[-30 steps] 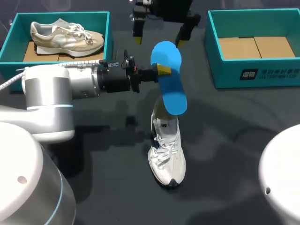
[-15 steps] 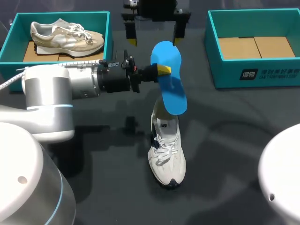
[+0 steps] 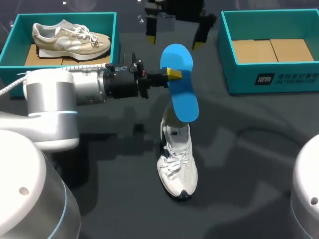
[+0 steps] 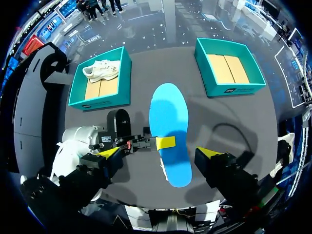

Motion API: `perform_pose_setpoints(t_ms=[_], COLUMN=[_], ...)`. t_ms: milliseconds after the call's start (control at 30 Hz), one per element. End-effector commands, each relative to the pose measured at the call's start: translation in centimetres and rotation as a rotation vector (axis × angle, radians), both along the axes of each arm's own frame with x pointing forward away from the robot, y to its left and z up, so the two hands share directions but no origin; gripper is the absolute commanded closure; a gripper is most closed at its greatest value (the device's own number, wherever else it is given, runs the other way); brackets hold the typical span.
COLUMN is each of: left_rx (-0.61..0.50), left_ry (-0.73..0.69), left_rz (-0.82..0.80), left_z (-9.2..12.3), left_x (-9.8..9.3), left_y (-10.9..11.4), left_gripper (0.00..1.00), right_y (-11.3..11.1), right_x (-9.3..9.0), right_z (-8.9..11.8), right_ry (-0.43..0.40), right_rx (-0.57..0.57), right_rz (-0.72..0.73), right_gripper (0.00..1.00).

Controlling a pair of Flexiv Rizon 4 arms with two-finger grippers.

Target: Take the shoe out of the shoebox, open the shoe tongue, remove and reinsert the insole, then place the shoe into the shoebox

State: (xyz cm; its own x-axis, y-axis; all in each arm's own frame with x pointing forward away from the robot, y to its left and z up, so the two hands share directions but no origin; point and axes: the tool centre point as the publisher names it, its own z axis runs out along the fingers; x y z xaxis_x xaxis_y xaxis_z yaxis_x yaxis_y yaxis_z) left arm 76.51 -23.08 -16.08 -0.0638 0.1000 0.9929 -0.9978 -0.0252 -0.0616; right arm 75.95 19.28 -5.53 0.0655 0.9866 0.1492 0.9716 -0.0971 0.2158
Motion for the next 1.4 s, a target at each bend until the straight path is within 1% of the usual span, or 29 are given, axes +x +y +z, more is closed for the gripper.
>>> perform_pose_setpoints(t_ms=[33,200,400,600,800,900,1000,1167,1233,1300,1400], left_rx=[-0.002,-0.002,-0.002,-0.002,-0.002,-0.002,-0.002,-0.002,-0.002,-0.002,-0.002], left_ry=[-0.001,-0.001,-0.001,-0.001,-0.001,-0.001,-0.001,-0.001,-0.001,-0.001,-0.001], left_rz=[0.002,0.002,0.002,0.002,0.002,0.002,0.002,0.002,0.002,0.002,0.002], left_z=[-0.1,-0.1,-0.1,-0.1,-0.1,-0.1,-0.1,-0.1,-0.1,-0.1,-0.1], left_x=[-0.1,-0.1,-0.1,-0.1,-0.1,-0.1,-0.1,-0.1,-0.1,-0.1,-0.1], left_y=[0.0,0.0,0.0,0.0,0.0,0.0,0.0,0.0,0.0,0.0,0.0], left_gripper=[1.0,1.0,1.0,1.0,1.0,1.0,1.0,1.0,1.0,1.0,1.0], right_y=[-1.7,-3.0,-4.5,-6.1,-7.1,-7.5,-7.8,-8.2,-8.5,-9.0,-9.3], right_x=[0.1,0.1,0.3,0.4,0.1,0.0,0.0,0.0,0.0,0.1,0.1], right_z=[-0.4,-1.1,-2.1,-3.2,-4.7,-5.6,-6.5,-7.8,-8.2,-8.6,-8.8], right_ry=[-0.003,0.026,0.076,0.092,0.087,0.12,0.12,0.091,0.088,0.081,0.075], right_rx=[0.198,0.323,0.423,0.557,0.672,0.761,0.812,0.903,0.915,0.953,0.973], right_rz=[0.029,0.019,0.015,0.023,0.028,0.005,-0.009,-0.023,-0.035,-0.04,-0.043], right_gripper=[0.0,0.0,0.0,0.0,0.0,0.0,0.0,0.0,0.0,0.0,0.0])
